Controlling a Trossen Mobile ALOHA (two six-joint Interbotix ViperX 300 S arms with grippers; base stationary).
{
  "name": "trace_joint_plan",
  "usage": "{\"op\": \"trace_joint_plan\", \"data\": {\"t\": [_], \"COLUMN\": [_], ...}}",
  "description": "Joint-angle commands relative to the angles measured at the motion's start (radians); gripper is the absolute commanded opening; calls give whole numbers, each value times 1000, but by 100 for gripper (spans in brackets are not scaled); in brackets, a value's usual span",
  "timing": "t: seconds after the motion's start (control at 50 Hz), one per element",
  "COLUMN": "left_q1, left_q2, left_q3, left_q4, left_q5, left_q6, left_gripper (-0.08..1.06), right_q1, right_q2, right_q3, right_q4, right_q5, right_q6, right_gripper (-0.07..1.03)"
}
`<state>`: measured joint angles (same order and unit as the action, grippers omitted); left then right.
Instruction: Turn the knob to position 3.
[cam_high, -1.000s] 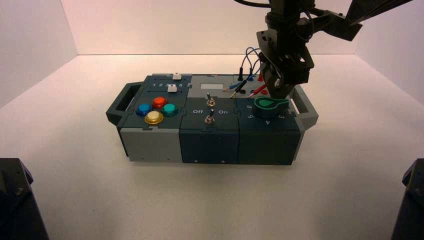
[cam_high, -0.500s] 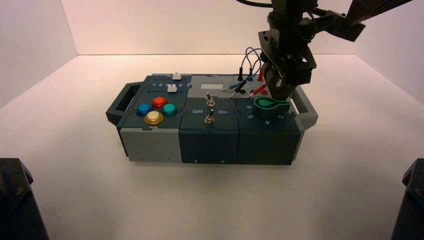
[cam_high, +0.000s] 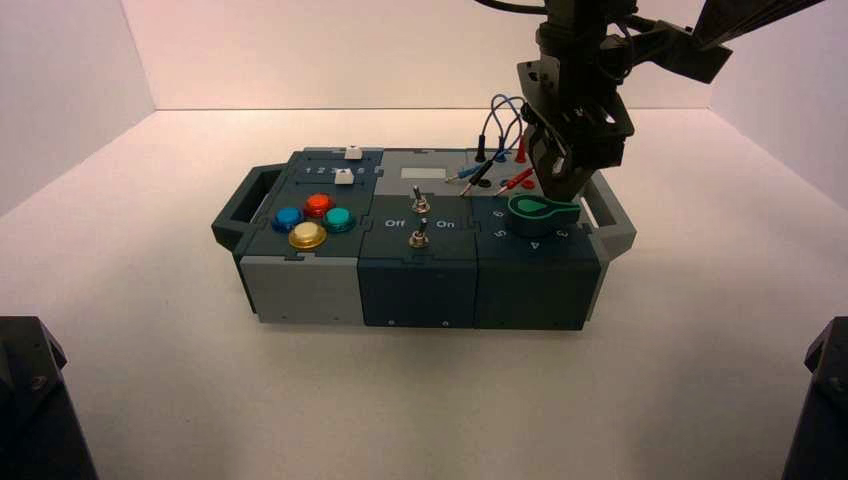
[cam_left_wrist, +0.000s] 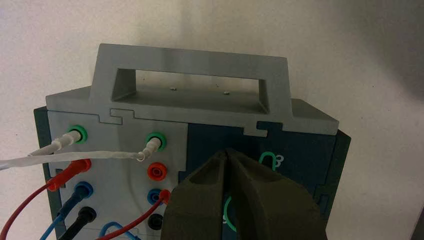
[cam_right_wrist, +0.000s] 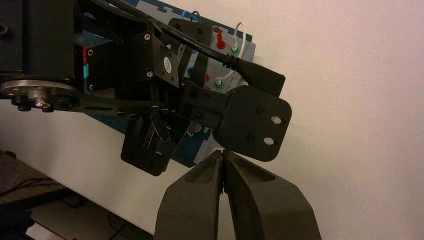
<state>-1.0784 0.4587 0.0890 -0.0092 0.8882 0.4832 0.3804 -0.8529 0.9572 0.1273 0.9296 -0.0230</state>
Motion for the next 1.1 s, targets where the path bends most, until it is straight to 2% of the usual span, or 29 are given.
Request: {"op": "trace_joint_plan", "data": {"t": [0.02,0.64,1.1], "left_q1": [-57,-66,-66], "left_q2": [-31,6,15], "left_q3": [-17,-66,-75], "left_q4": [-5,-5,0], "left_q5": [18,34,40], "left_q6": [8,8,9], "left_gripper": [-3,-3,-3], "right_q1": [-2,-2,-2], "right_q2": [5,2,-3], "right_q3": [-15,-14,-14], "right_q4": [-3,-5,-8], "right_q5": [-11,-12,-14], "right_q6": [0,0,2], "right_gripper": [-2,-2,-2]}}
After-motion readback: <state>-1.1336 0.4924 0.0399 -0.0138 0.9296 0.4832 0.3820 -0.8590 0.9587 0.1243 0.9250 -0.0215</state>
